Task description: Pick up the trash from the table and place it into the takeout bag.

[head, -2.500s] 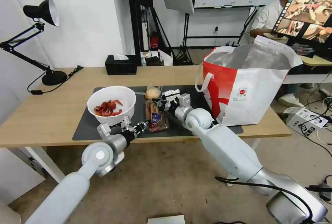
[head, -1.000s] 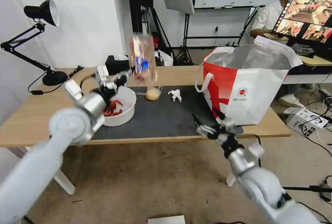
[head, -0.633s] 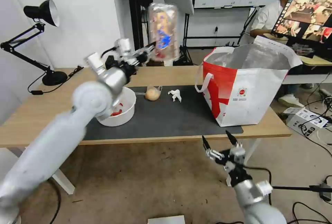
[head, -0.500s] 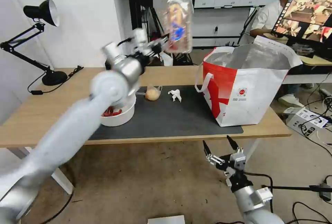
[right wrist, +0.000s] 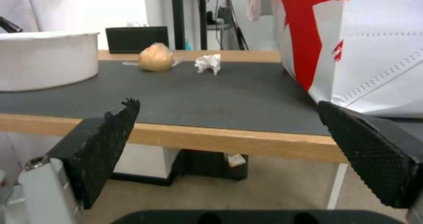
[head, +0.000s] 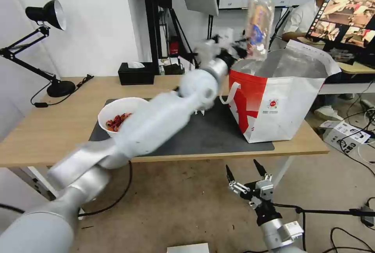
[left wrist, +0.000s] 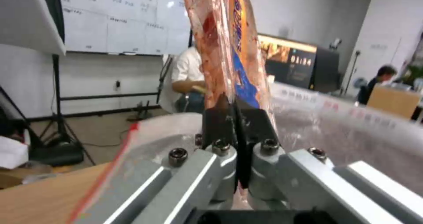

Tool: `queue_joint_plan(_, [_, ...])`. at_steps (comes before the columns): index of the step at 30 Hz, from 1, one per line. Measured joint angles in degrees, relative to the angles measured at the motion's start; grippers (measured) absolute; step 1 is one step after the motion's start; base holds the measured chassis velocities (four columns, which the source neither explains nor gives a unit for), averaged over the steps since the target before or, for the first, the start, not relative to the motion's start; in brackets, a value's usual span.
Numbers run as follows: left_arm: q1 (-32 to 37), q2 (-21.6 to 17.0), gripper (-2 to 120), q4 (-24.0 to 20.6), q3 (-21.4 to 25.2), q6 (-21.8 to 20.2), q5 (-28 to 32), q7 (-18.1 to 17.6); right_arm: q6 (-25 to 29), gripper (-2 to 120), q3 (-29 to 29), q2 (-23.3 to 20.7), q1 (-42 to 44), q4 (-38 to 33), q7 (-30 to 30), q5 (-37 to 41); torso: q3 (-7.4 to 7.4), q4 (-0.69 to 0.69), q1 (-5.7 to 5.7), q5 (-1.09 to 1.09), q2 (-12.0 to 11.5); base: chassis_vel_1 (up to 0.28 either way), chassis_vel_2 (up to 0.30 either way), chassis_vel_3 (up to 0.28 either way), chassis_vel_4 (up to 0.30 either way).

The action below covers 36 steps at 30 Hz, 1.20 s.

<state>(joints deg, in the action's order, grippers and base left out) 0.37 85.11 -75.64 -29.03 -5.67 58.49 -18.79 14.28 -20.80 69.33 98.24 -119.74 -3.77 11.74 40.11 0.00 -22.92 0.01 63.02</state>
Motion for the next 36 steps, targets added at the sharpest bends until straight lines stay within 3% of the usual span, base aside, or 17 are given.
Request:
queue_joint_plan(7, [0.58, 1.35, 0, 0.97, -1.33, -0.06, -1.72, 0.77, 0.07, 100, 0.06, -0.19, -0.08, 0.41, 0.00, 0.00, 0.00, 0.00, 0.00, -0.01, 0.01, 0.000, 0.000, 0.000, 0.000])
queue_joint_plan(19, [1.89, -0.13, 4, -2.06, -1.41, -0.98, 2.29, 2.80, 0.04, 100, 0.34, -1.34, -1.46, 1.49, -0.14, 0.55, -0.01, 0.01, 0.00, -0.02, 0.00, 0.000, 0.000, 0.000, 0.000])
queue_joint_plan(24, [1.56, -0.78, 28, -3.33, -0.94, -1.20, 4.26, 2.59, -0.05, 100, 0.82, -1.57, -1.92, 2.00, -0.18, 0.67, -0.01, 0.00, 0.00, -0.01, 0.01, 0.000, 0.000, 0.000, 0.000])
queue_joint_plan(25, [1.56, -0.78, 28, -3.33, -0.94, -1.20, 4.26, 2.59, -0.05, 100, 0.82, -1.57, -1.92, 2.00, -0.18, 0.67, -0.01, 0.00, 0.00, -0.01, 0.01, 0.000, 0.000, 0.000, 0.000])
queue_joint_plan(27, [1.57, -3.42, 50, -6.32, 1.12, -1.20, 5.81, 1.44, -0.19, 100, 1.75, -1.75, -2.18, 2.01, -0.21, 0.70, -0.01, 0.00, 0.00, -0.02, 0.01, 0.000, 0.000, 0.000, 0.000])
queue_joint_plan(28, [1.57, -3.42, 50, -6.32, 1.12, -1.20, 5.81, 1.44, -0.19, 100, 1.75, -1.75, -2.18, 2.01, -0.21, 0.70, -0.01, 0.00, 0.00, -0.02, 0.01, 0.000, 0.000, 0.000, 0.000])
queue_joint_plan(29, [1.77, -6.30, 62, -8.99, 2.20, -0.58, 5.75, 1.19, -0.21, 100, 1.95, -1.71, -2.04, 1.88, -0.21, 0.65, -0.01, 0.01, 0.00, -0.02, 0.01, 0.000, 0.000, 0.000, 0.000])
queue_joint_plan(30, [1.82, -6.52, 62, -9.22, 2.29, -0.53, 5.72, 1.18, -0.21, 100, 1.94, -1.69, -2.02, 1.86, -0.21, 0.65, -0.01, 0.01, 0.00, -0.02, 0.01, 0.000, 0.000, 0.000, 0.000])
queue_joint_plan(32, [4.10, -11.40, 77, -13.94, 4.31, 0.00, 5.49, 1.06, -0.22, 100, 1.51, -1.23, -1.44, 0.92, -0.22, 0.42, -0.01, -0.02, 0.00, -0.03, 0.01, 0.000, 0.000, 0.000, 0.000])
queue_joint_plan(34, [5.12, -12.97, 80, -15.31, 4.83, 0.20, 5.40, 1.02, -0.22, 100, 1.42, -1.15, -1.43, 0.78, -0.25, 0.39, -0.01, -0.01, 0.01, -0.02, 0.01, 0.000, 0.000, 0.000, 0.000])
queue_joint_plan(36, [8.73, -18.28, 90, -19.38, 6.48, 1.79, 3.89, 0.81, -0.30, 100, 1.40, -1.11, -1.68, 0.61, -0.28, 0.32, -0.01, 0.02, 0.01, -0.04, 0.01, 0.000, 0.000, 0.000, 0.000])
